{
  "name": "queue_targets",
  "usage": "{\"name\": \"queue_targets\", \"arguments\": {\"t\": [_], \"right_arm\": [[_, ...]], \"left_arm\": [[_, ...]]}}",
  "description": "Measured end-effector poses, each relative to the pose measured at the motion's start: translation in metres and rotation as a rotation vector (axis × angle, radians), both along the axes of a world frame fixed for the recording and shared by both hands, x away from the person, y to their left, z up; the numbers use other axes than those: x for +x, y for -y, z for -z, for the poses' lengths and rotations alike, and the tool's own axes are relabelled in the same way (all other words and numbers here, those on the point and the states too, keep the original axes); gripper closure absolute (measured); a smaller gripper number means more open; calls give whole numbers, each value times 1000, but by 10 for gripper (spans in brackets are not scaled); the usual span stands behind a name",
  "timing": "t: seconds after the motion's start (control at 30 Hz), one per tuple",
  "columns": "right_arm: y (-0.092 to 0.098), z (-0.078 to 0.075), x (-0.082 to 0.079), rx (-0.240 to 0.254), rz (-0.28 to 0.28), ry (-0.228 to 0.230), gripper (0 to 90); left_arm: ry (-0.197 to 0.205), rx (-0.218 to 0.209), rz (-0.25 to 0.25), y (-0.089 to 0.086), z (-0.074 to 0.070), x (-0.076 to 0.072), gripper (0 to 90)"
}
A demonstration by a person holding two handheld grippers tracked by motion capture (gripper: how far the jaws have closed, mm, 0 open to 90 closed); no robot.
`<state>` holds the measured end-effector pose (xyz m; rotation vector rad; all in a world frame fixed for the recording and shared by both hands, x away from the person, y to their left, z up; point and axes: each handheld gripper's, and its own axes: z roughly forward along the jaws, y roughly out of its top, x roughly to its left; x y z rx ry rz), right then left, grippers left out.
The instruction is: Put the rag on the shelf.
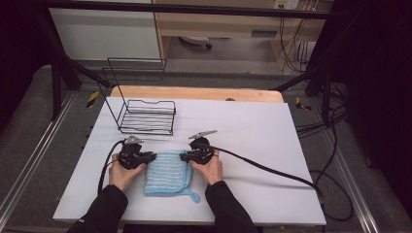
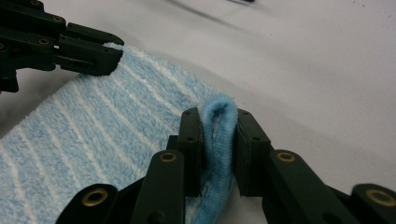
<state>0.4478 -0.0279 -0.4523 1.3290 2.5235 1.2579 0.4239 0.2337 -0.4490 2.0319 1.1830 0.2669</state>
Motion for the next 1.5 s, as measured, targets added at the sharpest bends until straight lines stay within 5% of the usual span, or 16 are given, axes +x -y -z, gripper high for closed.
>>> {"name": "queue_targets", "arguments": {"t": [0.2,0.43,0.67,0.93,1.5], "right_arm": [[1,-3,-1,9,2,4,785],[3,-13,-8,36,5,42,787],[7,-32,-18,100,5,98,786],[12,-50,-28,159,7,171,786],[23,-75,-41,204,8,268,792]], "left_arm": [[5,-19,2,-3,-3,-1,822],[63,-90,7,-12,-20,-10,828],[121,-111,20,-16,-38,-18,829],[181,-124,30,-18,-55,-28,829],[282,-132,54,-11,-85,-45,834]]}}
